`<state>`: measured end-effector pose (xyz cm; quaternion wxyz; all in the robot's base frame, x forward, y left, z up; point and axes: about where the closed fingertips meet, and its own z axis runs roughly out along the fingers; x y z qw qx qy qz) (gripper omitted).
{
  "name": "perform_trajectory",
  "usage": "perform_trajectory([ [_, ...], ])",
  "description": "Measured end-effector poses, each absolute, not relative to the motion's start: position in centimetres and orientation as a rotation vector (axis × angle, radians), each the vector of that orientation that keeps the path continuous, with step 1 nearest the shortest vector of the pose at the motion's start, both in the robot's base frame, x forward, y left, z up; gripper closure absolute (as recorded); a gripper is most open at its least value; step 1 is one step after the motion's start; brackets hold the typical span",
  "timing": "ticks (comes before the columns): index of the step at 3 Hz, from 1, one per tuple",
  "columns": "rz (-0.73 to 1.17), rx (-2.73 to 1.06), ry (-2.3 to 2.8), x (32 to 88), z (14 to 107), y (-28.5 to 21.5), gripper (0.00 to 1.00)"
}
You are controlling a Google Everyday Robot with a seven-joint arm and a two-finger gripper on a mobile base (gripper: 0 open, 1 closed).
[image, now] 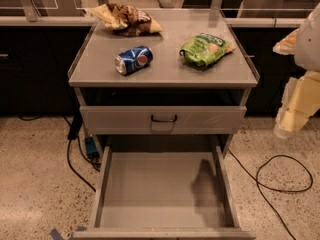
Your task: Place pepsi can into middle drawer
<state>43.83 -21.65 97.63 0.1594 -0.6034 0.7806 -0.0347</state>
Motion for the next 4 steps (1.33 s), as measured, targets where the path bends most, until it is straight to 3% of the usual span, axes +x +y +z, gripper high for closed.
perform_trajectory([
  [1,-0.103,-1.724,2.225,43.9,97.7,-21.6,0.00],
  [4,0.025,-1.847,1.953,53.4,93.2,-15.2,0.00],
])
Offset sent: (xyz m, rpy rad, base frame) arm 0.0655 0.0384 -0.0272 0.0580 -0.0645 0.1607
